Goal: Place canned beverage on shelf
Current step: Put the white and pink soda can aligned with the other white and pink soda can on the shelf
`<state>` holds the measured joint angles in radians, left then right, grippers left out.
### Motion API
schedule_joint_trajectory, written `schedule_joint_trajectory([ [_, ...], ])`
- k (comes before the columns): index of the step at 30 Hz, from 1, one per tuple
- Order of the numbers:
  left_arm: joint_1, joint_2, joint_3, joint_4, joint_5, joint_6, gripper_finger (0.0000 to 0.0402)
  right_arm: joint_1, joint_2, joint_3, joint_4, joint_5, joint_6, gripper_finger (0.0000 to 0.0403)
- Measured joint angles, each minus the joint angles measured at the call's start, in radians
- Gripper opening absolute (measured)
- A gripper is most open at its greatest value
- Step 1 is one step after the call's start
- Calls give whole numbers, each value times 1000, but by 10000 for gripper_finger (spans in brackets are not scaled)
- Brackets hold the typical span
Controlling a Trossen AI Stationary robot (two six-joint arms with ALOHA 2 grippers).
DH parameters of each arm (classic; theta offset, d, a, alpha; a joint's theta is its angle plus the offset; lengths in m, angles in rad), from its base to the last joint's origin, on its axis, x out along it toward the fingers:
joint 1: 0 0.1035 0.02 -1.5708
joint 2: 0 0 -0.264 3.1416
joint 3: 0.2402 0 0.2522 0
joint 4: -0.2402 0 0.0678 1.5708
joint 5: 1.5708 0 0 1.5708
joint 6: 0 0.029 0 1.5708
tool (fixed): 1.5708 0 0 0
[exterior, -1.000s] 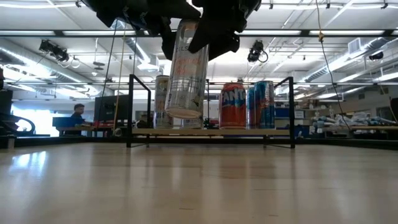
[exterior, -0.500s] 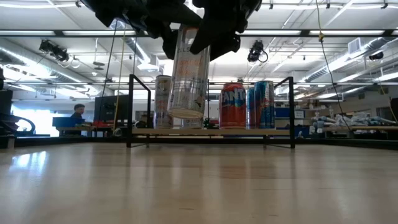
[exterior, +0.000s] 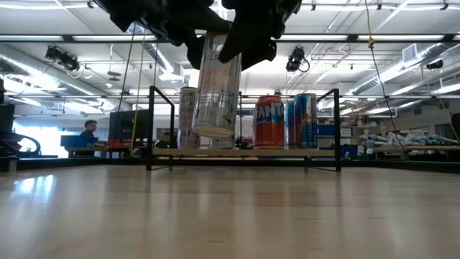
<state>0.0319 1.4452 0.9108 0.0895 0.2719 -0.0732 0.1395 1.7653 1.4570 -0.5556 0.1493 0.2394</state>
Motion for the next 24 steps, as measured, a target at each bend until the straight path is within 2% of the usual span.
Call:
schedule_joint_trajectory([
  [6,0,1,-2,-1,-46,158,317,-6,0,0,-5,-5,1,247],
  [24,-3,1,-2,17,-73,103,316,-6,-2,0,-8,-11,-3,247],
])
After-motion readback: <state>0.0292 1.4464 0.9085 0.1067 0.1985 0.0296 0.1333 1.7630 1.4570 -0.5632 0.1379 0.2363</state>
